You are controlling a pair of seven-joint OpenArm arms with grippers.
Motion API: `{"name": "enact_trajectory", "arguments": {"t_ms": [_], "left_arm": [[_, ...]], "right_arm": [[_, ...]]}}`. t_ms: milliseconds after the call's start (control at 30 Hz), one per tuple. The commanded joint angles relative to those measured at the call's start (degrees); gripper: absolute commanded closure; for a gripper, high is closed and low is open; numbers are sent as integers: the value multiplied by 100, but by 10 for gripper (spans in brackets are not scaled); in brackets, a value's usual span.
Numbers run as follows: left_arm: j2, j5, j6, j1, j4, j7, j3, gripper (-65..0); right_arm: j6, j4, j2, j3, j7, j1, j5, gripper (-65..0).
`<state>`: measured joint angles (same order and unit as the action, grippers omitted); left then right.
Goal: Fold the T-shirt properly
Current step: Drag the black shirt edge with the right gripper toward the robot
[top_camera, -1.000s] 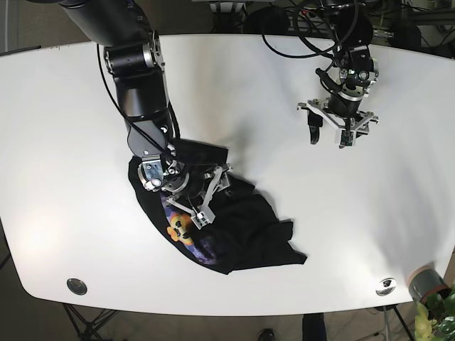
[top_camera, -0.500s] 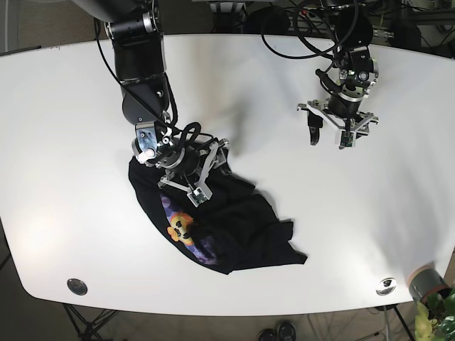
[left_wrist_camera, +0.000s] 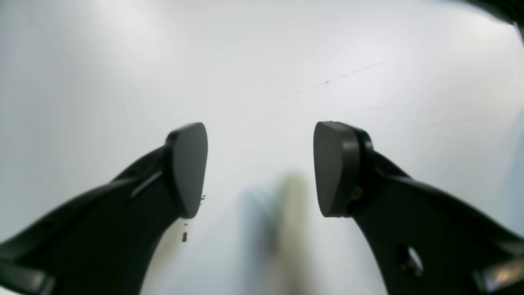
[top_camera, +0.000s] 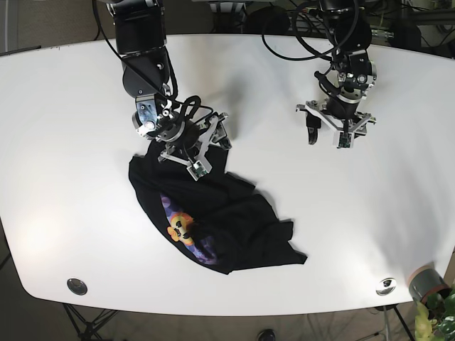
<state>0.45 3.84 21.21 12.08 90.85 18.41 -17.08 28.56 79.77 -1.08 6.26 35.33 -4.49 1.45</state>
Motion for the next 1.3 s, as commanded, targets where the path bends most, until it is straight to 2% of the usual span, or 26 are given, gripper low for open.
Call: {"name": "enact_trajectory", "arguments": {"t_ms": [0, 233, 600, 700, 800, 867, 900, 1000, 1167, 1267], "left_arm": [[-23, -72, -7, -52, 89, -149, -2, -374], [-23, -72, -7, -52, 89, -149, -2, -374], [-23, -72, -7, -52, 98, -149, -2, -374], [-23, -72, -7, -52, 98, -149, -2, -374], [-23, -72, -7, -52, 98, -149, -2, -374], [-32, -72, -7, -52, 98, -149, -2, -374], [-32, -72, -7, -52, 98, -149, -2, -374], [-32, -72, -7, -52, 98, -149, -2, -374], [-40, -72, -7, -52, 106, -149, -2, -374], [-49, -72, -7, -52, 106, -149, -2, -374]], "right_arm": [[41, 19, -10, -6, -135, -109, 44, -422], [6, -535, -10, -6, -645, -206, 44, -422], [-12, -658, -2, 2, -707, -285, 26, -417], [-12, -658, -2, 11, -724, -302, 8, -342], [-38, -728, -2, 275, -856, -311, -413, -244], [-223, -825, -37, 468, -909, -320, -835, -212], [-398, -860, -46, 556, -918, -320, -1055, -224], [-689, -860, -54, 714, -918, -320, -1249, -296], [-724, -526, -19, 811, -891, -197, -1011, -452], [-733, -245, -19, 811, -883, -118, -1011, -490]]}}
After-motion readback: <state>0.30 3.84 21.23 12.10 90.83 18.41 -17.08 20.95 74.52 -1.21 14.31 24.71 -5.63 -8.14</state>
